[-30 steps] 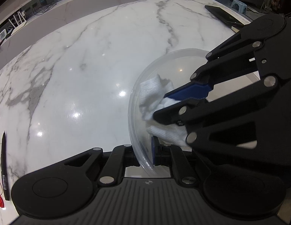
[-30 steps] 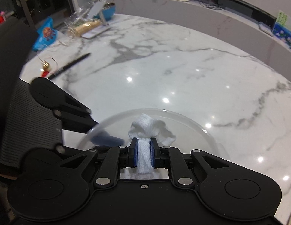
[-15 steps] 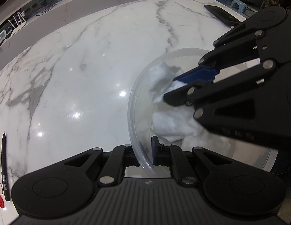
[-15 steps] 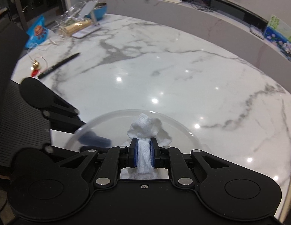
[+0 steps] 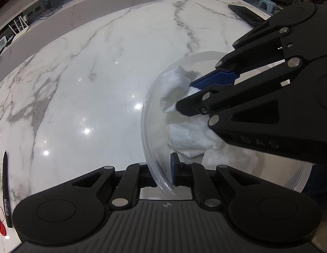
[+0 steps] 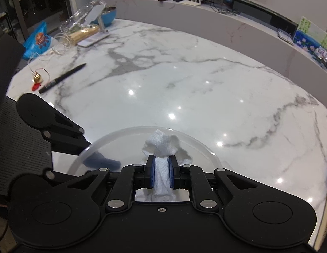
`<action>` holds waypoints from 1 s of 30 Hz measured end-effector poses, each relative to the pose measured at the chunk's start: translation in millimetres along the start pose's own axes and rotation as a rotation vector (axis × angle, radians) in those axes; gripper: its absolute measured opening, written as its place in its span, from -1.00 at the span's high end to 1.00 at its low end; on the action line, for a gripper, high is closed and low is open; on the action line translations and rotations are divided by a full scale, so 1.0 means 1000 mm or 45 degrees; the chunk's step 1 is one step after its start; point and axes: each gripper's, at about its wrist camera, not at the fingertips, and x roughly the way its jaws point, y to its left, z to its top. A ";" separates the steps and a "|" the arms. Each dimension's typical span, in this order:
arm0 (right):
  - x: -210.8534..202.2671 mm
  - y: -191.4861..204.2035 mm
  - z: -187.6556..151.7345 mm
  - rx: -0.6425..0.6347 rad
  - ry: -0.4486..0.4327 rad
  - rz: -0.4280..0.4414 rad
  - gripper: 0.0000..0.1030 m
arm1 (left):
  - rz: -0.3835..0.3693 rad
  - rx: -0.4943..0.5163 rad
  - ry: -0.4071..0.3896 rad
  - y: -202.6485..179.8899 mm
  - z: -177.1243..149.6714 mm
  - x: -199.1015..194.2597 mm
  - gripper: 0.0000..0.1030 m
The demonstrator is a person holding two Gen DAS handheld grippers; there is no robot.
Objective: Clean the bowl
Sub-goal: 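Wipe the bowl's inner wall with the cloth in the right gripper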
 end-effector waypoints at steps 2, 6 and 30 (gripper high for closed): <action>0.000 0.000 0.001 0.013 -0.007 0.029 0.78 | 0.002 -0.001 0.001 0.000 0.000 0.000 0.82; -0.001 -0.001 0.002 0.039 -0.022 0.088 0.78 | 0.003 0.000 0.001 0.000 0.000 0.001 0.82; -0.004 0.005 0.000 0.025 0.062 0.223 0.78 | 0.010 0.008 0.005 -0.004 0.001 0.001 0.82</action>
